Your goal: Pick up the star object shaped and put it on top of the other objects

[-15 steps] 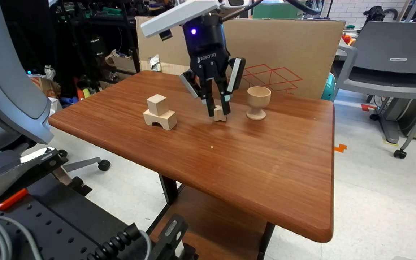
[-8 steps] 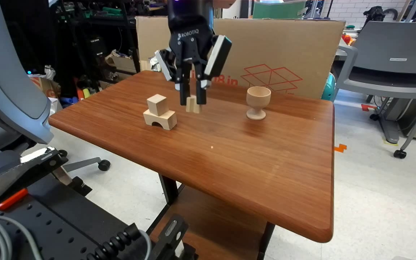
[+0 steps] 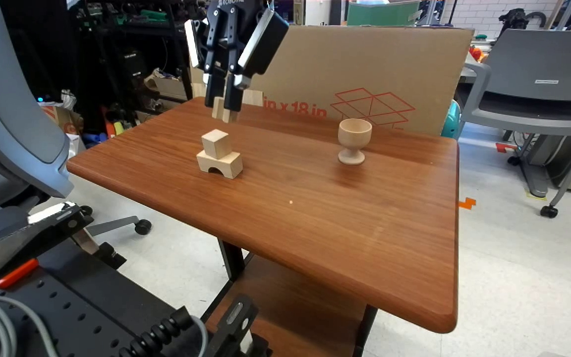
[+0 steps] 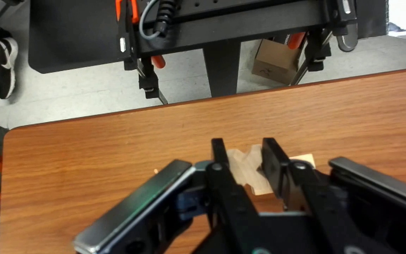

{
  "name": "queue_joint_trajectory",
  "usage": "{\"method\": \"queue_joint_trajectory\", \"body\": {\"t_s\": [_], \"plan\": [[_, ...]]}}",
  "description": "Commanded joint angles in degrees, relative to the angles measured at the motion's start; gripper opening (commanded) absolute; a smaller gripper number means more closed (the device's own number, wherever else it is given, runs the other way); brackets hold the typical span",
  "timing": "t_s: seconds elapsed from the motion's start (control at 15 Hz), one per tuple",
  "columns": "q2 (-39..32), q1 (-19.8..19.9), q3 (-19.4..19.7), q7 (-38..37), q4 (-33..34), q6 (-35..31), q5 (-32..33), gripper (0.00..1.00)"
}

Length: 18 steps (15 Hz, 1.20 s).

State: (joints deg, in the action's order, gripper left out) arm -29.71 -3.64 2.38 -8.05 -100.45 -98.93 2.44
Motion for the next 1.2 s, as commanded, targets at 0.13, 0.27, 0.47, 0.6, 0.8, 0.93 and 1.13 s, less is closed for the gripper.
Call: {"method": "queue_joint_trajectory", "body": {"t_s": [0.13,0.27,0.47,0.6,0.8,0.93,1.13], "plan": [[-0.3,-1.0,-1.7,-5.0,-1.5,-2.7,-1.2,0.08],[-0.4,-1.7,-2.1,-6.3,-2.3,-4.6,-0.7,0.08],[0.3,-2.6,-2.1,-8.0,-4.6,-7.7,-0.2,0.08],[0.0,-3.2,-1.8,-10.1,-4.6,-9.2,-0.1,0.08],[0.1,-3.8,-1.5,-12.8,-4.8,-10.6,0.4,0.08],[0.4,-4.1,-1.5,-13.9,-5.1,-11.1,0.7,0.08],[0.7,-4.4,-1.2,-15.8,-5.6,-11.7,1.4,0.08]]}}
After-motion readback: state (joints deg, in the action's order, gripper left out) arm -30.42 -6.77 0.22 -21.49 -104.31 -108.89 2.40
